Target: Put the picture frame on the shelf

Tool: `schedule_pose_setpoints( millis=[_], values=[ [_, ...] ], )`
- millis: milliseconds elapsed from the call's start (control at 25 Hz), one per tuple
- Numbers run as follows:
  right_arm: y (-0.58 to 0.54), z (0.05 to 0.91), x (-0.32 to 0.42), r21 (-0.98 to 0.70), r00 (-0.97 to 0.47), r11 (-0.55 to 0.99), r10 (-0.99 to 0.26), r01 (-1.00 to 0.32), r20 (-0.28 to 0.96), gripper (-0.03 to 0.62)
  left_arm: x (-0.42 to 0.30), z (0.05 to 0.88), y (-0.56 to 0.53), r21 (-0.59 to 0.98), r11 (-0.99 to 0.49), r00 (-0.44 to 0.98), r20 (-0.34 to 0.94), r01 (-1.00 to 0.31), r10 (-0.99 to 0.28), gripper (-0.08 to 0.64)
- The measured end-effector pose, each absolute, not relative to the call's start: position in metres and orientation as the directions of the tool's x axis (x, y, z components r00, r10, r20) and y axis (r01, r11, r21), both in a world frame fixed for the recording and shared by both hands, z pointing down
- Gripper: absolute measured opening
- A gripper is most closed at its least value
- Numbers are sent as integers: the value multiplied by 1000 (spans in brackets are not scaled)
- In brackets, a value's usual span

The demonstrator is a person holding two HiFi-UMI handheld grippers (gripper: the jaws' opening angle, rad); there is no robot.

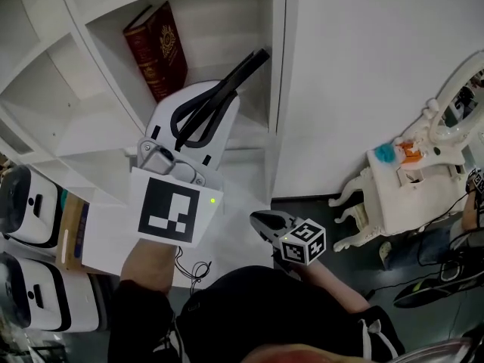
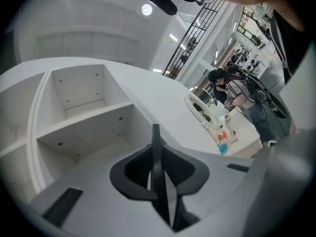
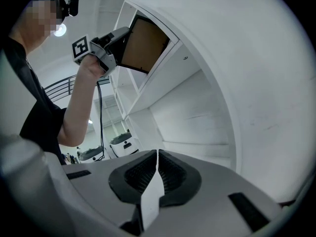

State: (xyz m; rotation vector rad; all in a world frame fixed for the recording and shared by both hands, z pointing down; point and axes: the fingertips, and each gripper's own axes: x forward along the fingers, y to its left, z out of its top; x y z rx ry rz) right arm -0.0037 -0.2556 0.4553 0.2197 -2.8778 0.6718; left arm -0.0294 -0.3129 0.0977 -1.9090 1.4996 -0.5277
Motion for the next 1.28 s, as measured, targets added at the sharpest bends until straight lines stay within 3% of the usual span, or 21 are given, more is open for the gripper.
schedule_pose_setpoints(
  millis=[720, 1280],
  values=[
    [-255, 472, 1, -442, -959, 871, -104, -215, 263, 21, -28, 110, -332, -639, -169, 325, -133, -750, -936, 66],
    [-253, 474, 4, -456, -961, 864, -102, -214, 257, 21, -33, 112, -348, -657, -126, 260, -111, -743, -959, 67]
  ],
)
